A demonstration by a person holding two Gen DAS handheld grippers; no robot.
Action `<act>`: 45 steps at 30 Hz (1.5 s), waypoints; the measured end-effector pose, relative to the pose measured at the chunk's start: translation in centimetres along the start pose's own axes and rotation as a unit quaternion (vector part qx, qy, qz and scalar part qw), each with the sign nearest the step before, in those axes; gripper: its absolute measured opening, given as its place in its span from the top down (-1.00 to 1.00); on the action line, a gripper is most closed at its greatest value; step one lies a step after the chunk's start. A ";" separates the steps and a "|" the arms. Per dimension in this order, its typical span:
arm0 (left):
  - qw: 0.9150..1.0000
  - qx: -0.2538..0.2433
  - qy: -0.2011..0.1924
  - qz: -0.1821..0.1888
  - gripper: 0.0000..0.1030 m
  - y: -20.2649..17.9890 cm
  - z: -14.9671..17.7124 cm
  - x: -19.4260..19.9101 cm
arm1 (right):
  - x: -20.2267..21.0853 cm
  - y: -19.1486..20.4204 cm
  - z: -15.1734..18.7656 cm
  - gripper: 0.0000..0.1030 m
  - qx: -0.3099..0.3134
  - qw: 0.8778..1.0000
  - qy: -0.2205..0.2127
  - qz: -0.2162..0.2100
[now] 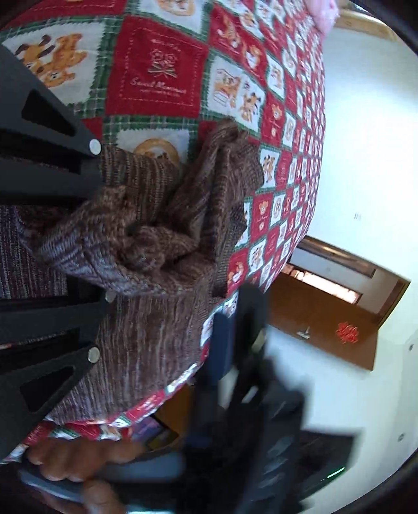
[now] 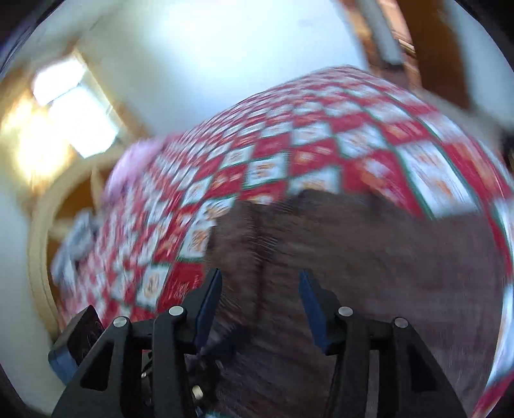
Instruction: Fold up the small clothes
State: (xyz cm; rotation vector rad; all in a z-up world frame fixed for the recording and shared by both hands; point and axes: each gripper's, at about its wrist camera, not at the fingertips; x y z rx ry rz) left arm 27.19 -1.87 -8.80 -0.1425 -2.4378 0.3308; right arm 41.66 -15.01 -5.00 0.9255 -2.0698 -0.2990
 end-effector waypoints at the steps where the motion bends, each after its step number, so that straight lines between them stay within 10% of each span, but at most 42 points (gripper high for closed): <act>1: 1.000 0.005 0.000 0.001 0.75 0.1 0.1 0.0 | -1.3 0.9 -0.8 -0.01 0.030 0.999 0.020 0.008; 9: 1.000 0.003 -0.009 0.003 0.75 -0.4 0.5 0.1 | -13.0 5.1 -2.5 0.00 0.153 0.965 0.212 -0.005; 19: 1.000 0.004 -0.011 0.010 0.75 -1.0 1.0 0.5 | -16.0 6.5 -1.0 -0.01 0.284 0.914 0.284 0.061; 22: 1.000 0.008 -0.012 0.014 0.75 -0.5 0.9 0.6 | -14.9 4.6 -2.6 0.77 0.220 0.939 0.255 0.070; 29: 1.000 0.006 -0.015 0.016 0.75 0.3 0.3 1.0 | -6.7 -3.2 -5.0 0.81 -0.029 0.995 0.089 -0.036; 34: 0.998 -0.046 -0.039 0.010 0.75 -2.1 -0.5 2.4 | -1.9 -8.6 -4.1 0.86 -0.157 0.981 -0.007 -0.116; 45: 0.994 -0.103 -0.032 0.017 0.75 -6.3 0.1 2.3 | 1.7 -12.6 -1.1 0.86 -0.225 0.961 -0.062 -0.151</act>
Point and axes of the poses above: each gripper's, at about its wrist camera, not at the fingertips, and x roughly against the way its jaws point, y to its left, z to its underside, and after that the axes turned 12 degrees about -z, right-handed
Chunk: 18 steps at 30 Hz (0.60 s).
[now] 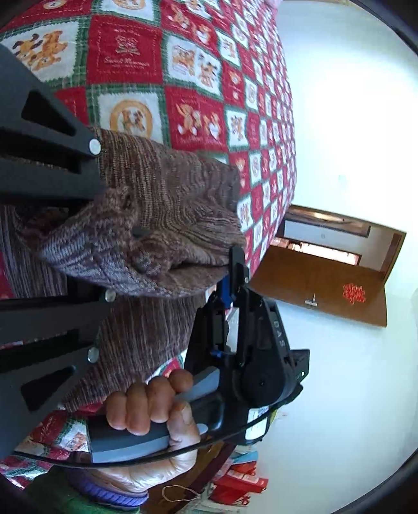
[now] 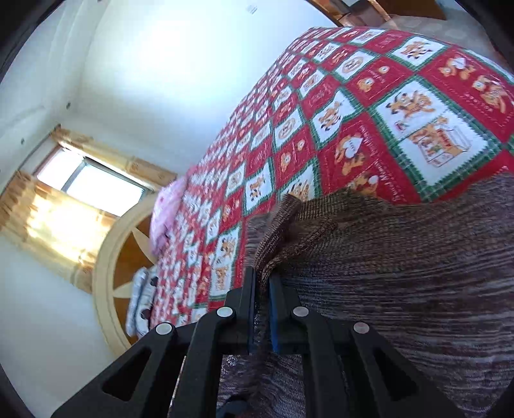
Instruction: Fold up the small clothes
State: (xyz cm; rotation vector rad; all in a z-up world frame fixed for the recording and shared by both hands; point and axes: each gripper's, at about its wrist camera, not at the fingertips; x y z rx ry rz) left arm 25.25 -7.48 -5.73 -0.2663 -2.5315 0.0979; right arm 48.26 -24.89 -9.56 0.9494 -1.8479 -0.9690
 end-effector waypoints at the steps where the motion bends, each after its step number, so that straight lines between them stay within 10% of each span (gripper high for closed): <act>1: 1.000 -0.004 -0.002 0.004 0.75 -0.5 -0.2 0.1 | 0.5 0.1 -0.1 0.86 0.002 1.000 -0.004 -0.002; 18: 0.993 -0.085 0.037 0.066 0.75 -10.3 1.2 -1.8 | 11.8 -3.4 -0.1 0.86 0.027 0.995 -0.043 0.088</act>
Point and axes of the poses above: each gripper's, at about its wrist camera, not at the fingertips, and x roughly against the way its jaws point, y to its left, z to its underside, and after that the axes turned 12 degrees about -z, right-handed
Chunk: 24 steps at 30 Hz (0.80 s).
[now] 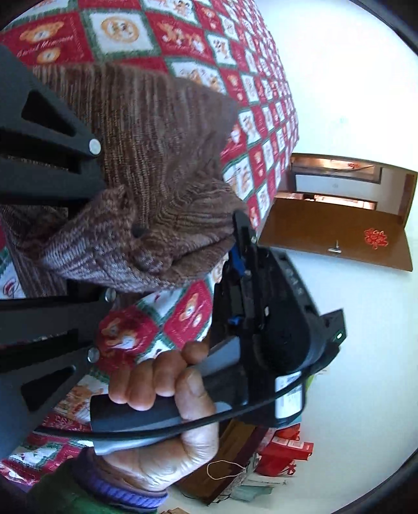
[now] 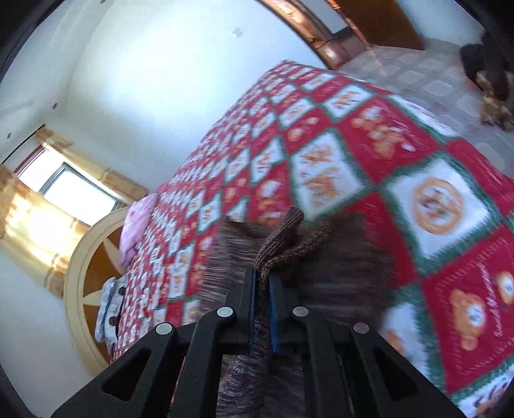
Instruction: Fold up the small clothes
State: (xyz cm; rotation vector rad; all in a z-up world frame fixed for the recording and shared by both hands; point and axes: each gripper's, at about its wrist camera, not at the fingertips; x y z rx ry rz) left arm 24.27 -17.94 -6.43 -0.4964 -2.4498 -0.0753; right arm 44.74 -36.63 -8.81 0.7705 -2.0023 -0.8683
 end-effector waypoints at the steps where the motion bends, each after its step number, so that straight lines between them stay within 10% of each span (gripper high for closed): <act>1: 1.000 -0.006 0.002 0.004 0.75 -0.2 0.2 0.0 | 0.3 -0.7 0.3 0.86 -0.005 1.000 -0.003 0.001; 11: 0.996 -0.082 0.026 0.002 0.69 -2.2 1.2 -0.8 | 2.5 -4.5 3.5 0.86 -0.035 0.999 -0.015 0.035; 17: 0.995 -0.095 0.016 -0.010 -0.46 -1.6 1.6 1.9 | 4.6 -4.3 4.5 0.86 -0.029 0.988 -0.032 0.147; 24: 1.000 -0.007 0.005 -0.008 -0.72 5.4 1.8 6.3 | 8.3 3.4 8.0 0.85 0.069 0.987 -0.048 0.136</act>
Point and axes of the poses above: each gripper's, at about its wrist camera, not at the fingertips, and x roughly against the way its jaws point, y to its left, z to its underside, and after that the axes turned 12 degrees about -z, right-handed
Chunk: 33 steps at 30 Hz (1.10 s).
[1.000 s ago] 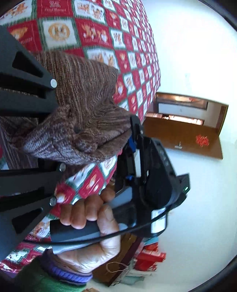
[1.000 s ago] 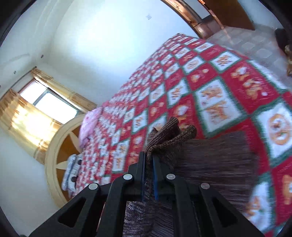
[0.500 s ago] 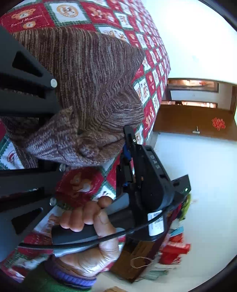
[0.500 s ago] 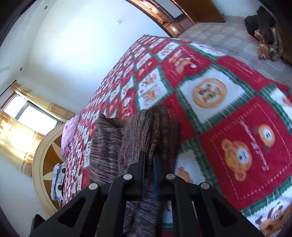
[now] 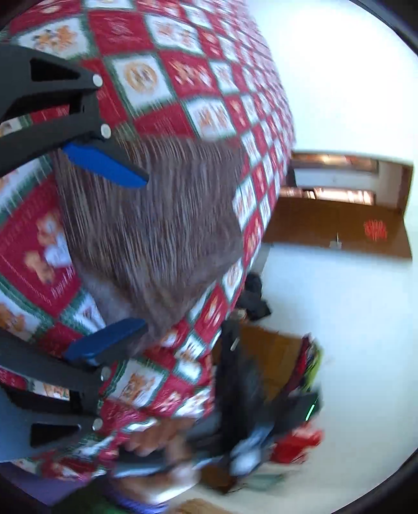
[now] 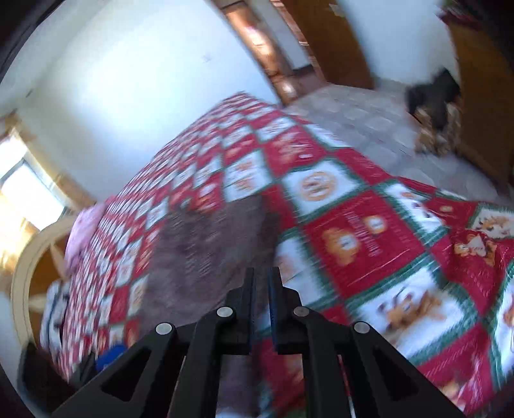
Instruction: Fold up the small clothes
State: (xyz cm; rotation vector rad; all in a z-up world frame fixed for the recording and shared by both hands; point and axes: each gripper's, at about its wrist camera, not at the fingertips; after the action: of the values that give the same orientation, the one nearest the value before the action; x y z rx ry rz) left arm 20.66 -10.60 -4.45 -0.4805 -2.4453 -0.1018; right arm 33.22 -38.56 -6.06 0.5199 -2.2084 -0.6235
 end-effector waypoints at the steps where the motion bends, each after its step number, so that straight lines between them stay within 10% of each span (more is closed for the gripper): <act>1: 1.000 0.016 0.007 -0.012 -0.72 1.0 0.0 -0.1 | 0.0 1.1 0.8 0.85 0.014 1.000 0.011 -0.009; 7: 0.992 0.052 0.057 -0.097 -0.72 4.1 0.5 -1.9 | -3.9 7.1 5.2 0.85 0.098 0.989 0.106 0.009; 12: 0.980 0.034 0.129 -0.149 -0.72 4.4 2.7 -4.7 | -6.3 4.2 8.5 0.85 0.026 0.986 0.161 0.026; 19: 0.979 0.039 0.124 -0.156 -0.71 4.3 2.3 -3.3 | -3.3 2.2 10.3 0.85 -0.042 0.986 0.159 -0.007; 27: 0.984 0.019 0.076 -0.163 -0.72 4.0 -2.3 -4.0 | -0.8 4.6 2.9 0.84 0.024 0.998 0.053 0.017; 33: 0.982 0.005 0.061 -0.180 -0.72 3.0 -5.8 -7.9 | -6.8 4.1 -2.6 0.81 0.060 0.995 0.035 0.071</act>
State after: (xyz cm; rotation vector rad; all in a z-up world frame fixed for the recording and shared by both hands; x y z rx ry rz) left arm 30.81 -11.41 -4.76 -0.0199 -2.3844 -0.2617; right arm 38.79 -32.33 -6.03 0.4340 -2.2024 -0.3922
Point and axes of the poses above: each gripper's, at about its wrist camera, not at the fingertips, and x roughly against the way its jaws point, y to its left, z to its underside, and after that the axes turned 12 degrees about -z, right-handed
